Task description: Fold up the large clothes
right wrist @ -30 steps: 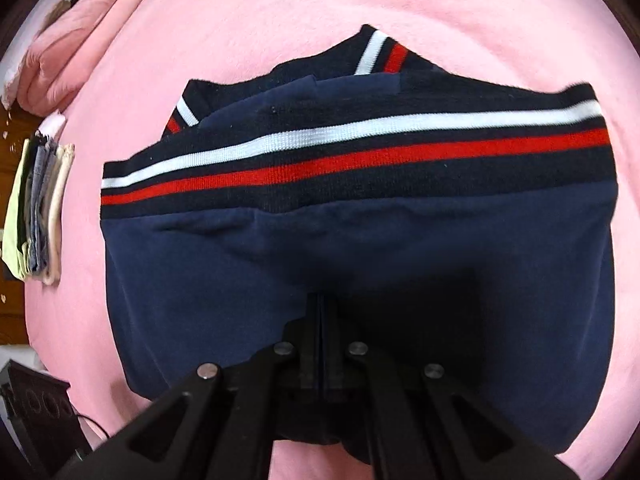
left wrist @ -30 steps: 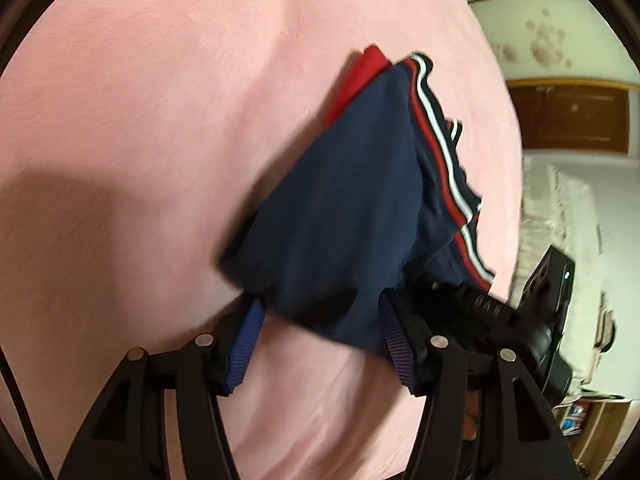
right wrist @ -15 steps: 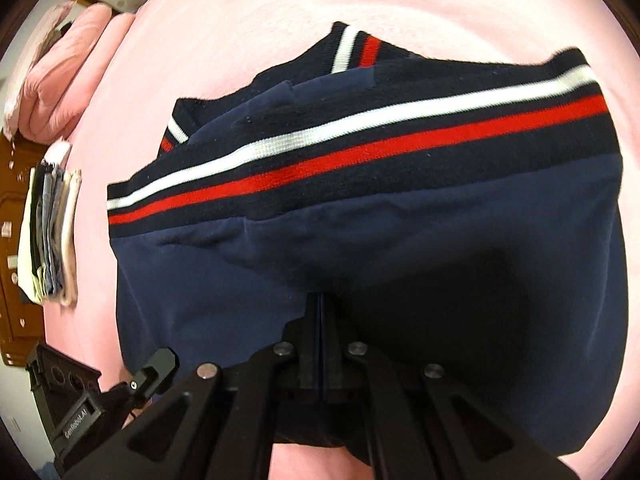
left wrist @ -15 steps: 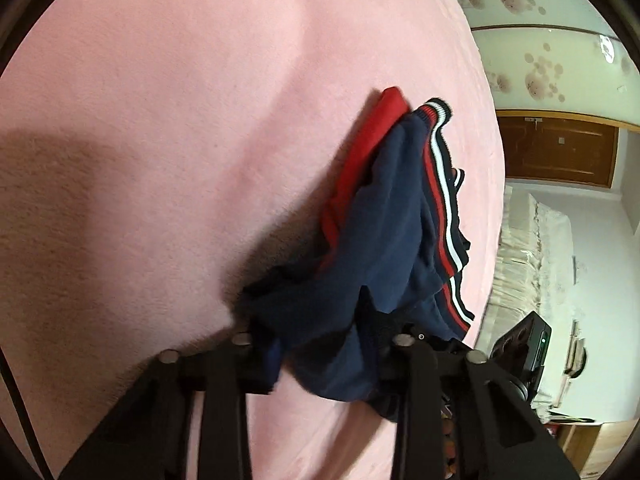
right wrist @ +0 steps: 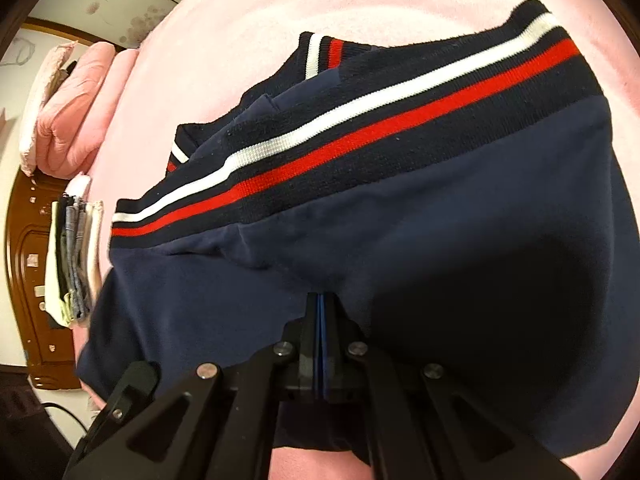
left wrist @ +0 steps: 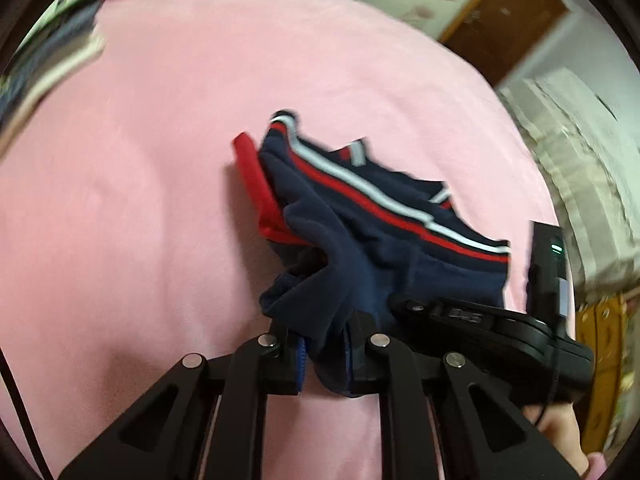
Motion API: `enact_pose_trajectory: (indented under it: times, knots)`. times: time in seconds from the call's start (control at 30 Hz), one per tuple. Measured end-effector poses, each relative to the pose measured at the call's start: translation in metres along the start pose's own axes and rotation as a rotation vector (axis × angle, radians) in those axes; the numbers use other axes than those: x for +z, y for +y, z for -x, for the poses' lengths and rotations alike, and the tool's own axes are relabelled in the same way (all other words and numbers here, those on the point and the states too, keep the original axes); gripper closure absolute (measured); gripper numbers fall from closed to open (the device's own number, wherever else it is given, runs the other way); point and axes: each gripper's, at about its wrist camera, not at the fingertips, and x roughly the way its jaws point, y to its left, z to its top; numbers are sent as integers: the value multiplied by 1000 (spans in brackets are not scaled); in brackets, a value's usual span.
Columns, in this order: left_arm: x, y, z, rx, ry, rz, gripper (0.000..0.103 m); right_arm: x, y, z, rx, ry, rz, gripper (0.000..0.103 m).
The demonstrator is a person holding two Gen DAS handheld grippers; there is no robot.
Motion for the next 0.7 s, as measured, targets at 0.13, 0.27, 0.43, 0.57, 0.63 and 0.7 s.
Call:
enact_pose_trajectory:
  times: [0.13, 0.27, 0.43, 0.57, 0.63, 0.7]
  knots:
    - [-5, -37, 18, 44, -49, -130, 93, 3, -15, 5, 70, 27, -20, 103]
    - [-10, -73, 24, 39, -71, -154, 94, 11, -22, 10, 124, 71, -8, 103]
    - [-23, -108, 34, 49, -71, -158, 95, 49, -43, 10, 287, 149, -14, 103]
    - [-35, -134, 29, 77, -66, -161, 95, 73, -51, -3, 386, 277, 7, 103]
    - [-41, -149, 21, 72, -63, -159, 95, 88, -59, 1, 414, 278, 18, 103]
    - [-48, -161, 13, 79, -39, -174, 96, 103, -74, 17, 441, 213, -6, 102]
